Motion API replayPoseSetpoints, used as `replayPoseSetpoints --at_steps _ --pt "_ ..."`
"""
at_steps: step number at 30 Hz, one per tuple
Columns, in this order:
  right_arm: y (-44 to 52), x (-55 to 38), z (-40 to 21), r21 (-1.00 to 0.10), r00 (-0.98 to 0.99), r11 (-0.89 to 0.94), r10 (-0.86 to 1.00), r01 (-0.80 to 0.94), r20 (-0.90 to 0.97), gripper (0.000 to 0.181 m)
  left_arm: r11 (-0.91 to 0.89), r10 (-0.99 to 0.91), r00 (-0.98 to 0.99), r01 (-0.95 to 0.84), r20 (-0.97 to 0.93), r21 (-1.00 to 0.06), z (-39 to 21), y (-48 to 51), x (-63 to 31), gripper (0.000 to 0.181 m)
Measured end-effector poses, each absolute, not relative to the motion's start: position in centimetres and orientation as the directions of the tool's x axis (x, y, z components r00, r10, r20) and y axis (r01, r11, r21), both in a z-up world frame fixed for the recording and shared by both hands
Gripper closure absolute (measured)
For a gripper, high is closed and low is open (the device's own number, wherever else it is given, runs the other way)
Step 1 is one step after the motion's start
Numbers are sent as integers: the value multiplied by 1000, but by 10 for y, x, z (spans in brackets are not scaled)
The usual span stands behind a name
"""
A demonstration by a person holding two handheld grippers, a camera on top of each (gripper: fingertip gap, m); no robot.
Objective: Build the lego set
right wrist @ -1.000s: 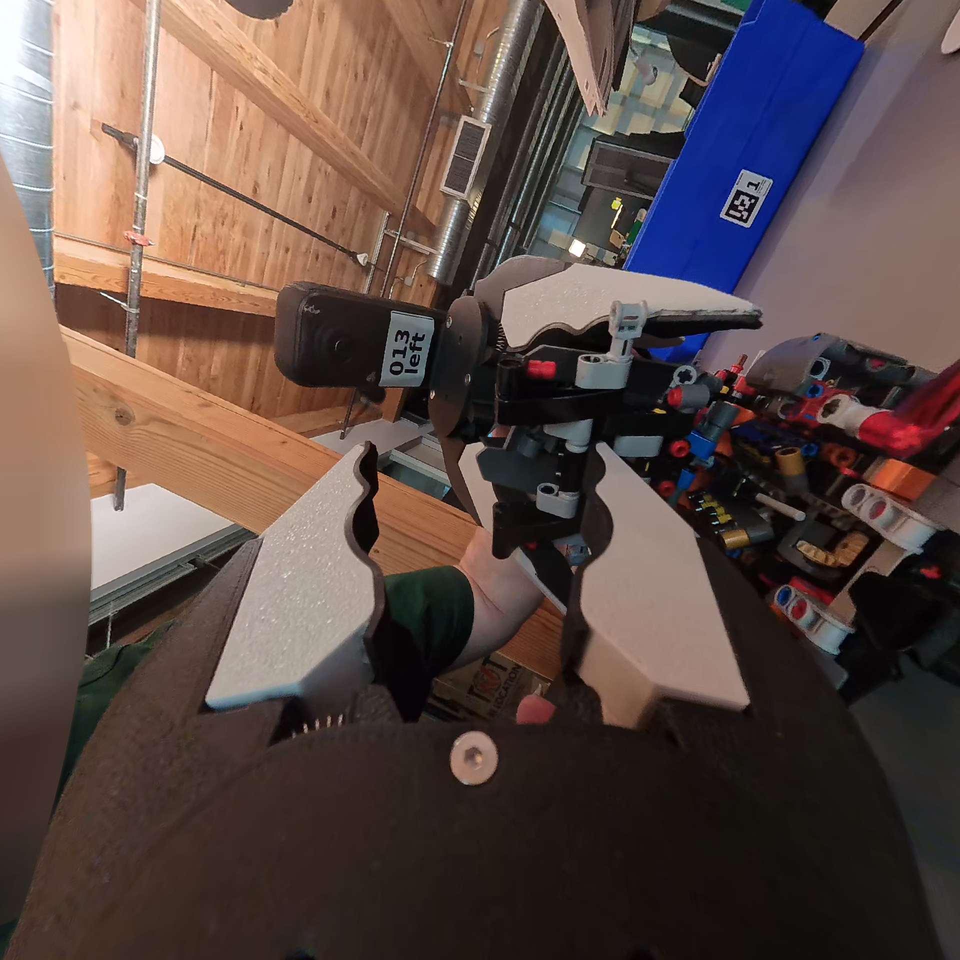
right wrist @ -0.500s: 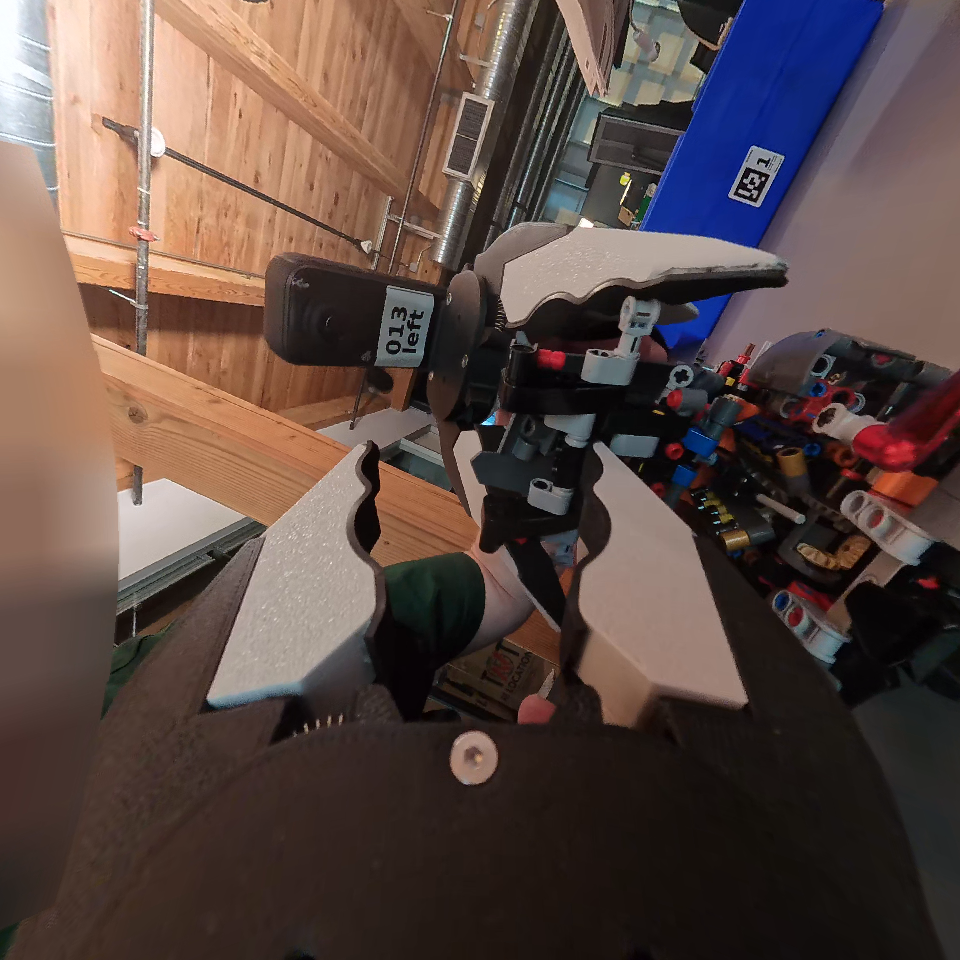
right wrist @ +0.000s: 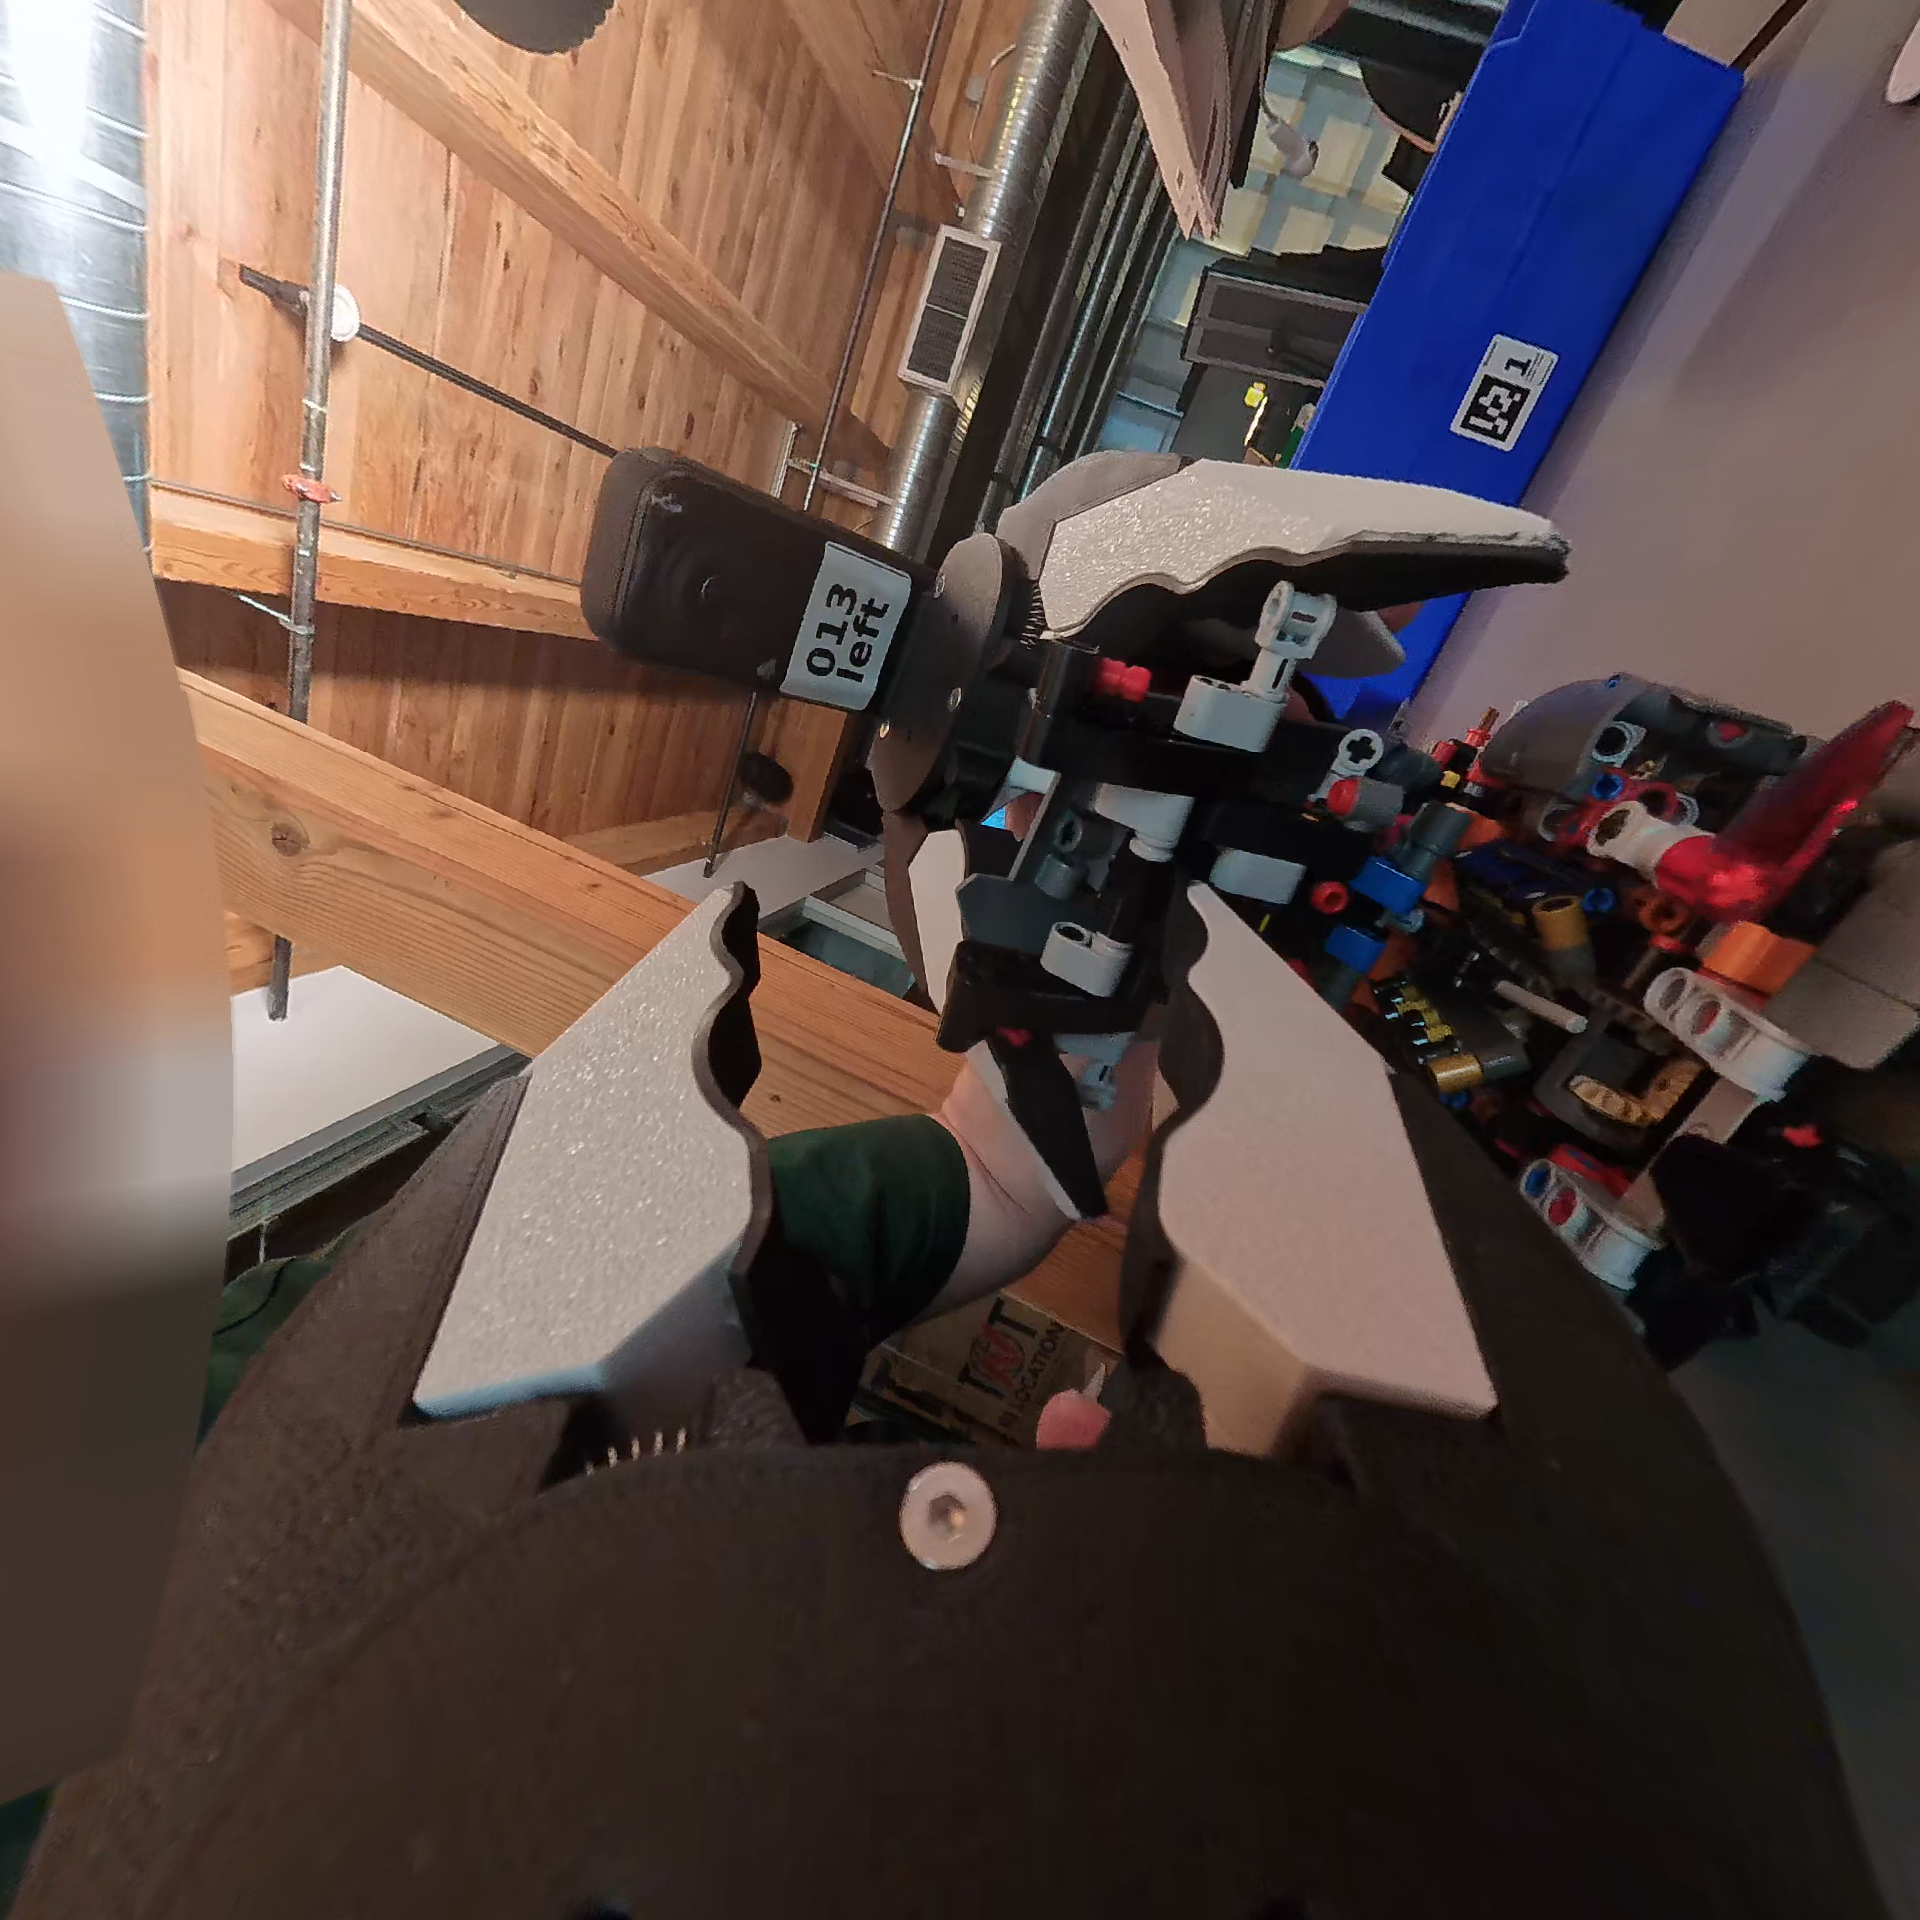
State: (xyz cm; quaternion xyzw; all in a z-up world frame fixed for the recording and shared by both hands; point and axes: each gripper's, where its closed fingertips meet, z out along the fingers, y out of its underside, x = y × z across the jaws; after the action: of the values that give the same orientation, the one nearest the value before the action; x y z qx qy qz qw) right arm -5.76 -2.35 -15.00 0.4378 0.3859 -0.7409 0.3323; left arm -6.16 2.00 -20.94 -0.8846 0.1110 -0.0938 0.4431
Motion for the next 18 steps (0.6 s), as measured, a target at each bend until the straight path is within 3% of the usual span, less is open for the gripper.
replayPoseSetpoints --at_steps 18 --pt "-11 -53 -146 -265 -448 -526 -257 808 -856 104 -679 -219 970 -71 109 -731 -210 13 -65 73"
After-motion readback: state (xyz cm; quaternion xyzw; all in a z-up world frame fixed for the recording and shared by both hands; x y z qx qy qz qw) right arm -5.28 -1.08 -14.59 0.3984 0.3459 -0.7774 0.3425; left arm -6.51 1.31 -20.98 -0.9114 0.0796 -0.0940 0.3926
